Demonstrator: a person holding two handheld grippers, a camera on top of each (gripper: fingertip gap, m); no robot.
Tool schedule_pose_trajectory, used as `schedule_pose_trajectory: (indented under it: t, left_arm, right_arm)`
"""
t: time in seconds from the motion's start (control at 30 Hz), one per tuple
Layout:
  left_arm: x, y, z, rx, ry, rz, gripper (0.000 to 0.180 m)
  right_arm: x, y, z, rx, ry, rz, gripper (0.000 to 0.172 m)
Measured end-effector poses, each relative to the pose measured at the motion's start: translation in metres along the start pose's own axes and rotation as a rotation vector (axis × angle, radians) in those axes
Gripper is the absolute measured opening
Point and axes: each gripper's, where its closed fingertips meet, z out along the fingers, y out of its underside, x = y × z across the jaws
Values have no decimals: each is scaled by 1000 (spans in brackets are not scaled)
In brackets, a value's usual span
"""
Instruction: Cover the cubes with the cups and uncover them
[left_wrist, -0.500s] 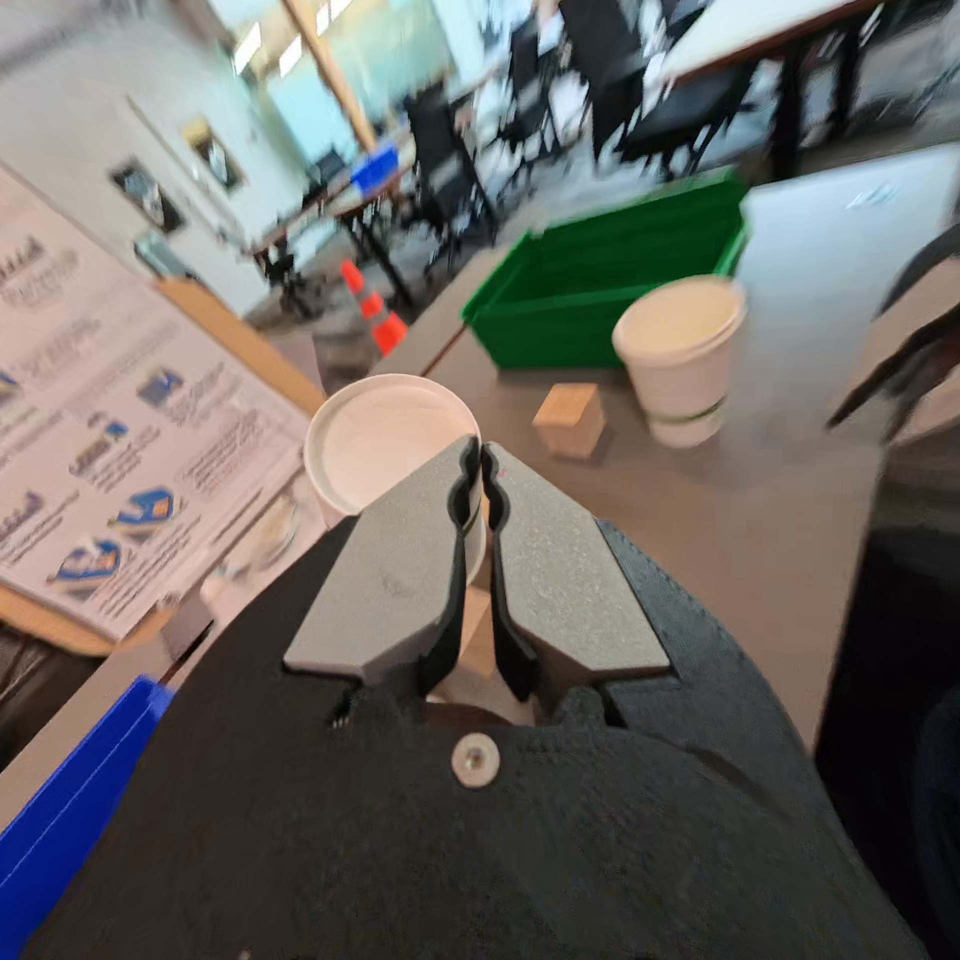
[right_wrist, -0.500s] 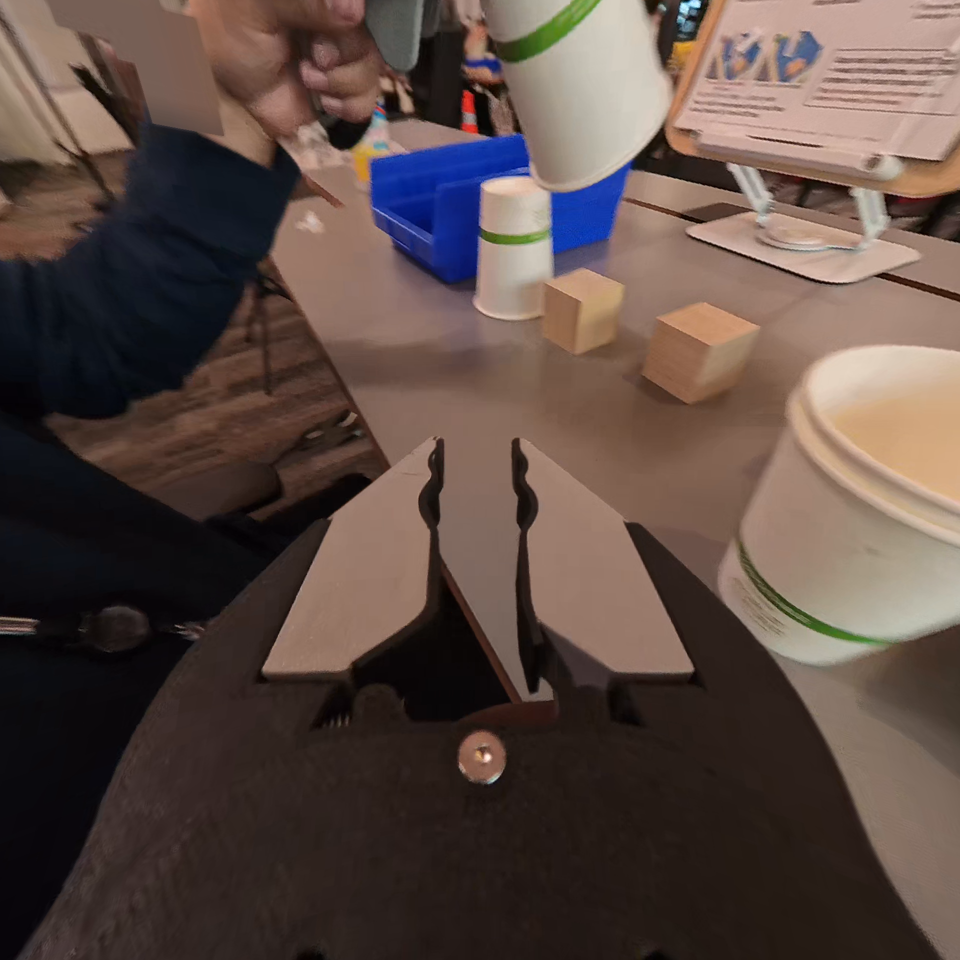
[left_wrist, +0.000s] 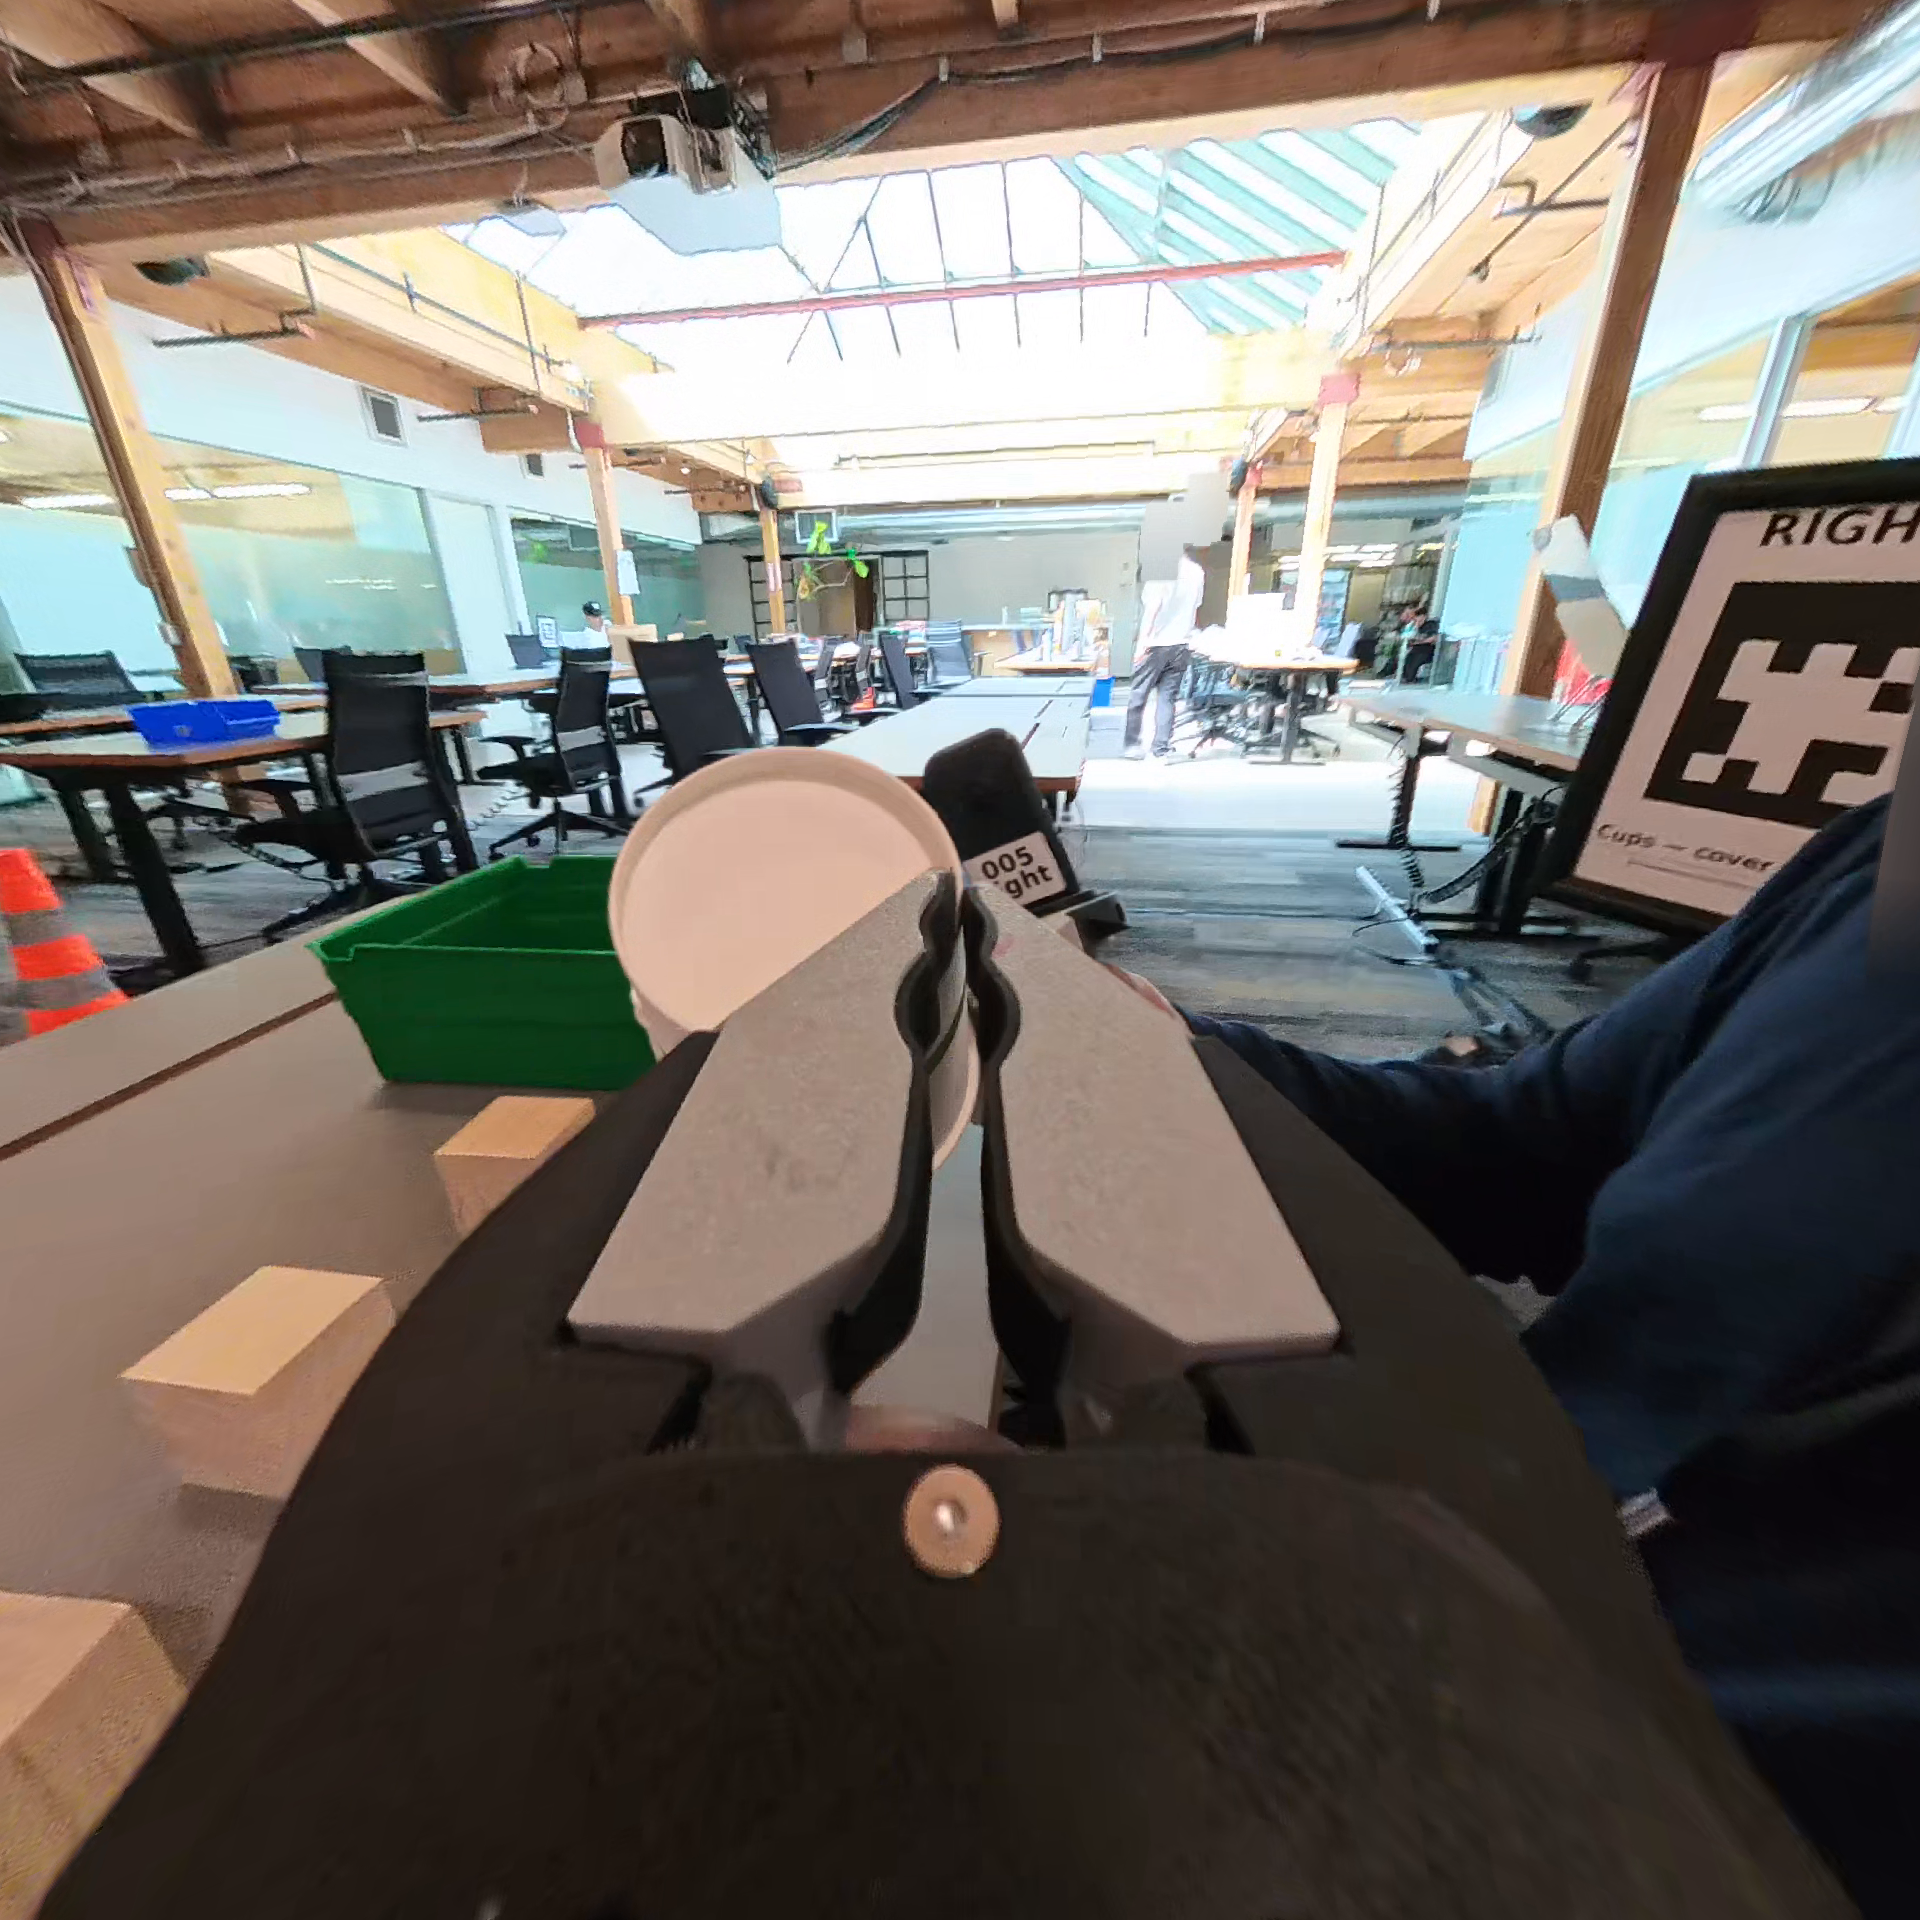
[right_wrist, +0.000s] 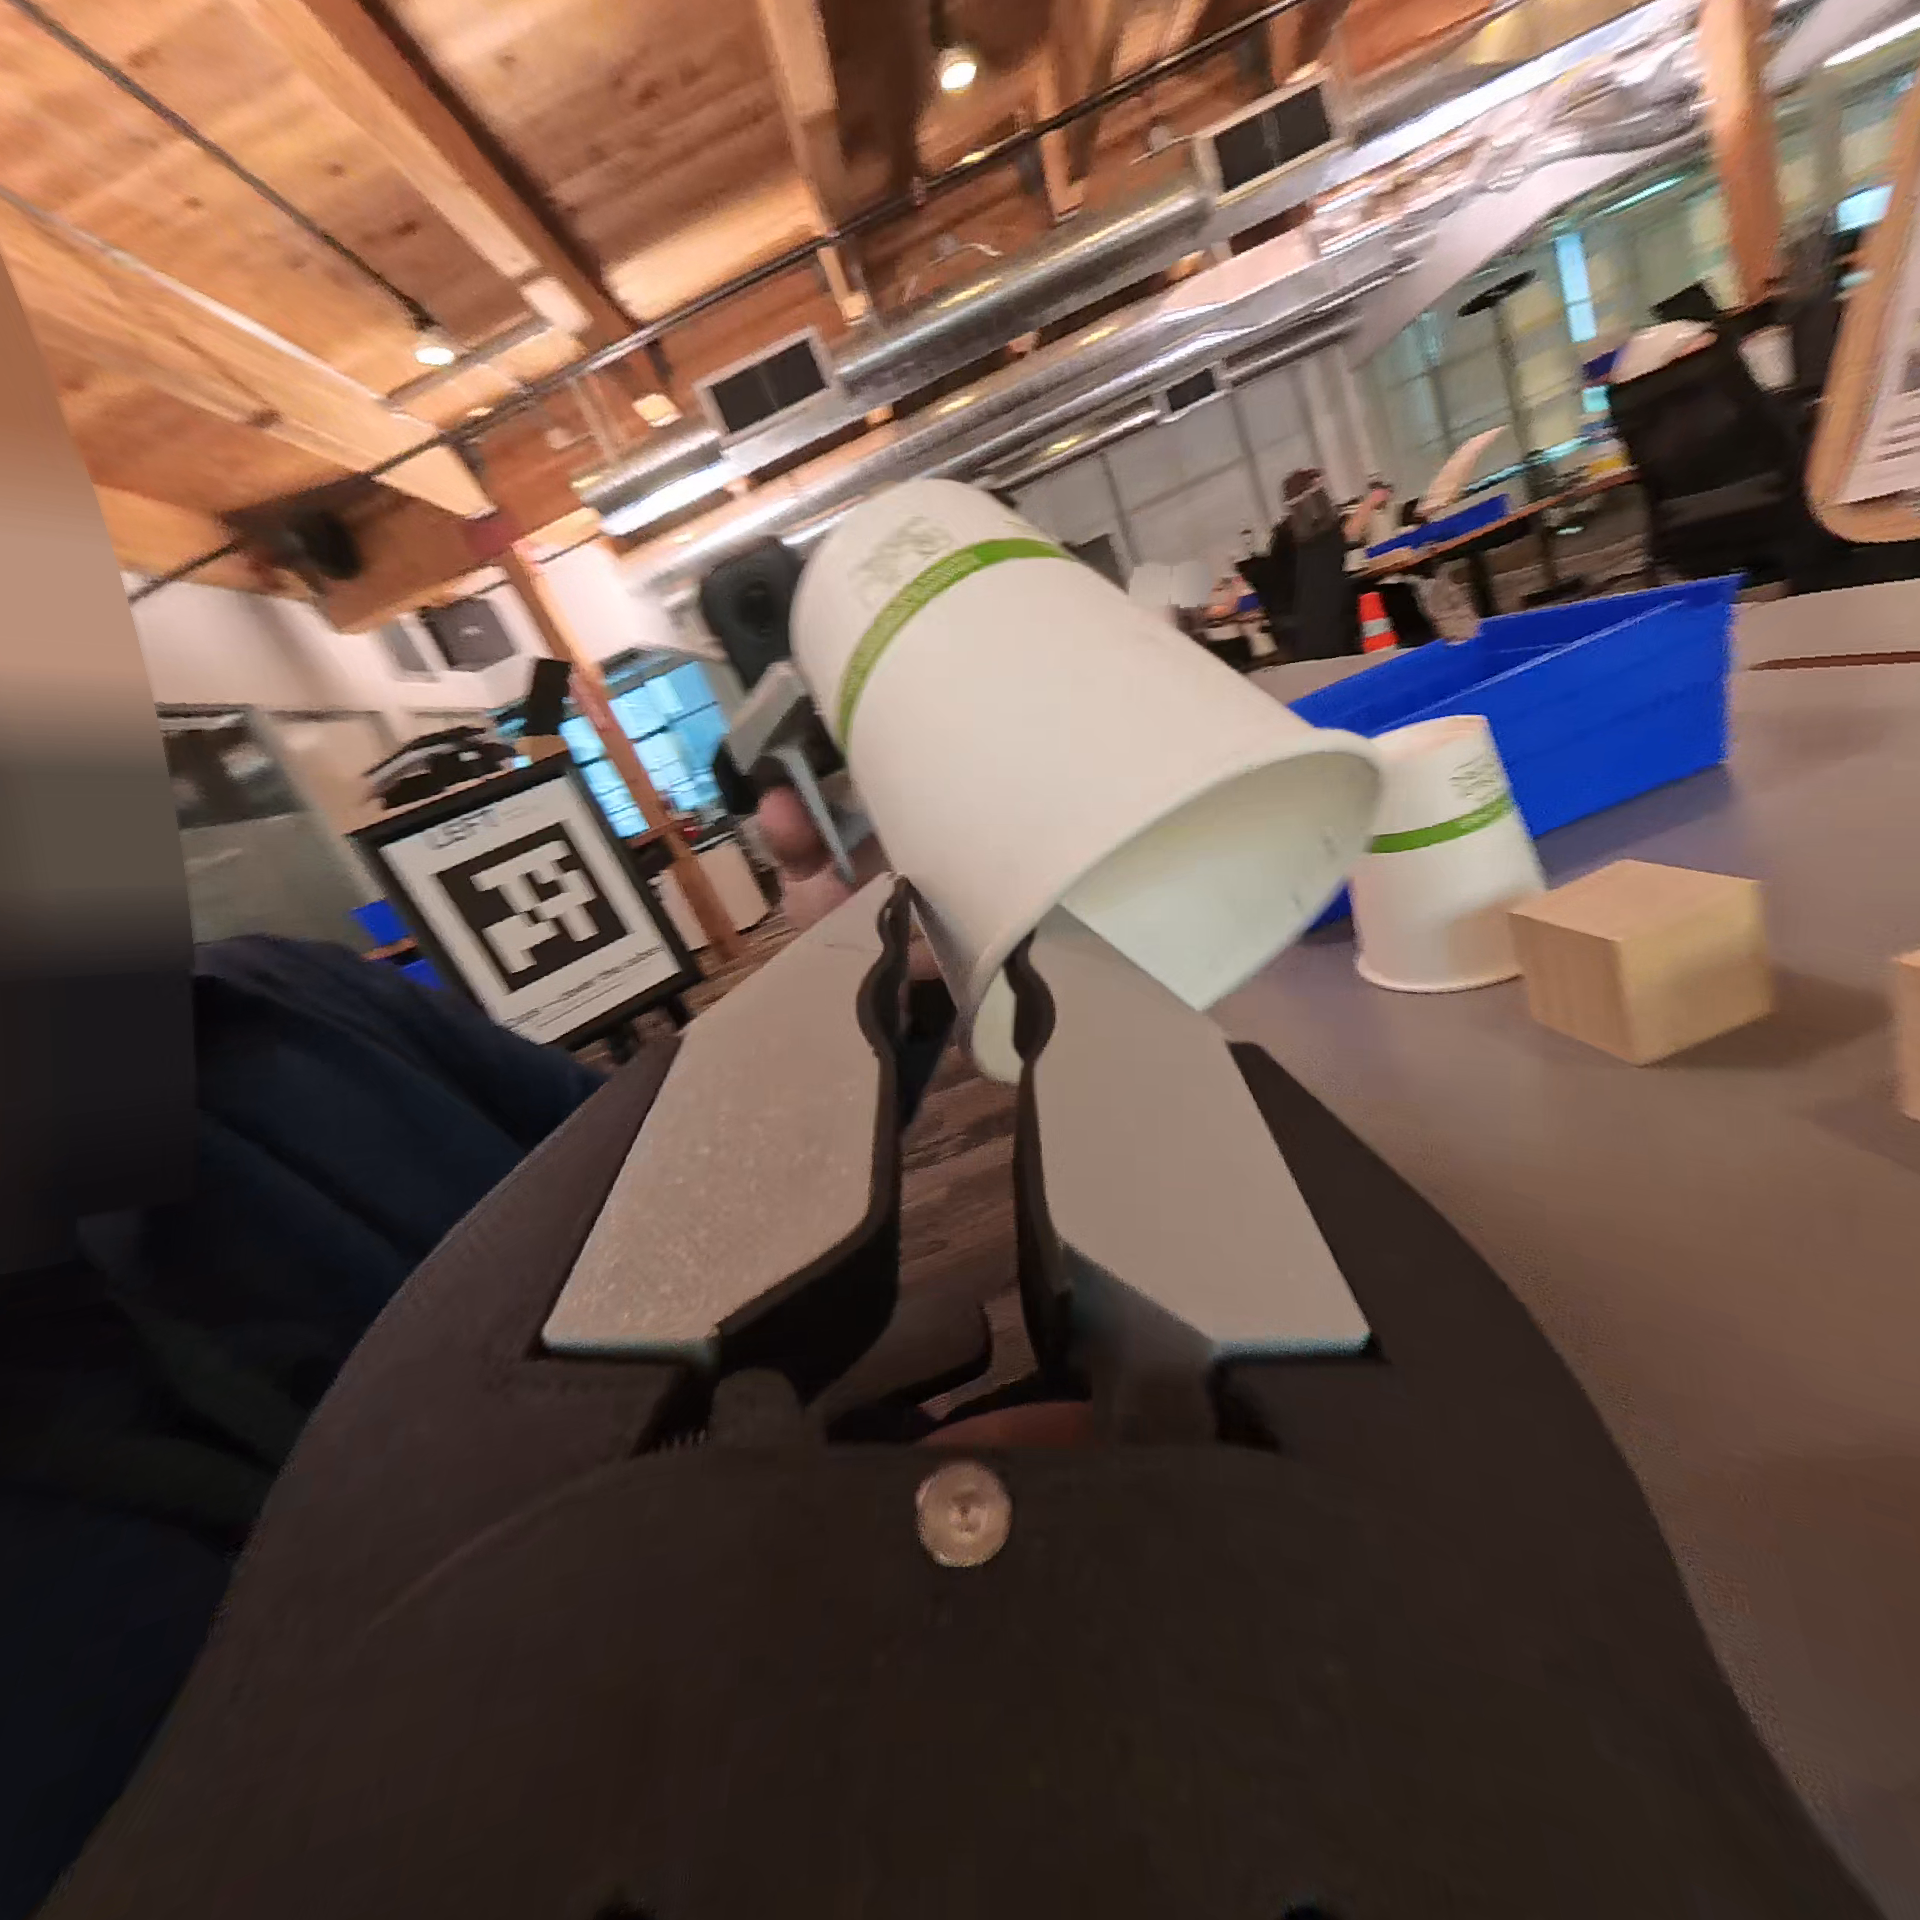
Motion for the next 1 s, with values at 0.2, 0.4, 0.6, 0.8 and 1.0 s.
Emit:
schedule_pose_trajectory:
  t: [0.2, 0.4, 0.6, 0.8, 1.0]
  left_arm:
    - [-43, 47, 0, -189, -107, 41, 0]
    - [-124, 85, 21, -408, -236, 234, 8]
    - [-174, 110, 52, -391, -267, 272, 9]
    - [-171, 109, 38, -316, -208, 89, 0]
    - [-180, 103, 25, -279, -227, 4, 0]
  right_arm:
    - [5, -21, -31, -173, 150, -178, 0]
    - [37, -91, -84, -587, 609, -544, 0]
    - [69, -83, -116, -1153, 750, -525, 0]
    - [72, -69, -126, -1467, 714, -453, 0]
    - [102, -62, -130, -1618, 776, -540, 30]
